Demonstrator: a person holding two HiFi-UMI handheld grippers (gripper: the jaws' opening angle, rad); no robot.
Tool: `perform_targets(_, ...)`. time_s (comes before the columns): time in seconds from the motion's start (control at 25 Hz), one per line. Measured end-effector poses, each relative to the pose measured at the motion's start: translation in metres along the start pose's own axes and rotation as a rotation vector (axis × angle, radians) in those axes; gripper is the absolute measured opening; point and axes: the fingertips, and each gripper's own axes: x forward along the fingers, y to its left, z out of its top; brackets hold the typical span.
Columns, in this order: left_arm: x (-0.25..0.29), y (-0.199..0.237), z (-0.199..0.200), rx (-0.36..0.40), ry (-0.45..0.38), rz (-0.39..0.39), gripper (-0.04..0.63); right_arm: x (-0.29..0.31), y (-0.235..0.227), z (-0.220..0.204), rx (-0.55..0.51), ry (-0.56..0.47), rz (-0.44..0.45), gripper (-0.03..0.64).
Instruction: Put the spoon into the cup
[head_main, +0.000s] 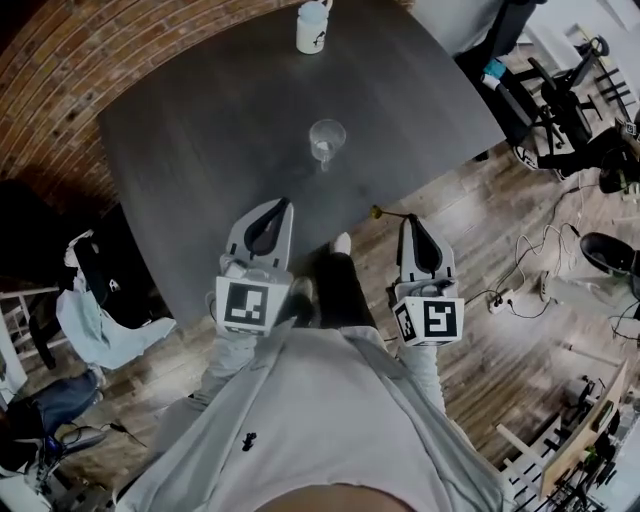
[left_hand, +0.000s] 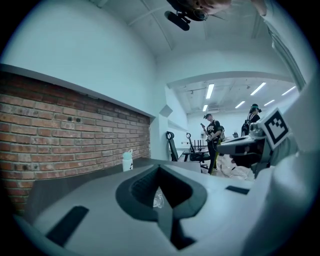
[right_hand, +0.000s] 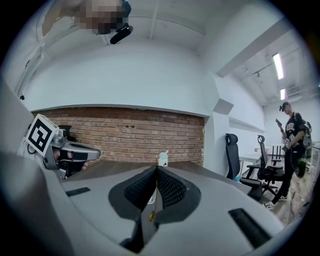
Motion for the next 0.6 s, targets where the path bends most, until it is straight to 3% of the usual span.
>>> perform_targets(0.12, 0.017, 0.009, -0.001, -0.022, 0.01, 0.033, 0.018, 0.024, -0.008, -0.002, -0.003, 0.003, 0.029, 0.02)
perform_targets(0.32, 0.055, 0.033, 0.005, 0.023, -0.002, 0.083, 0.018, 0.078, -0.026, 0.006, -0.003, -0.008, 0.102, 0.02)
perform_targets(0.6, 0.111, 0.069, 0.027, -0.005, -0.006, 0.201, 0.018, 0.163, -0.049, 0.03, -0.01, -0.044, 0.222, 0.02)
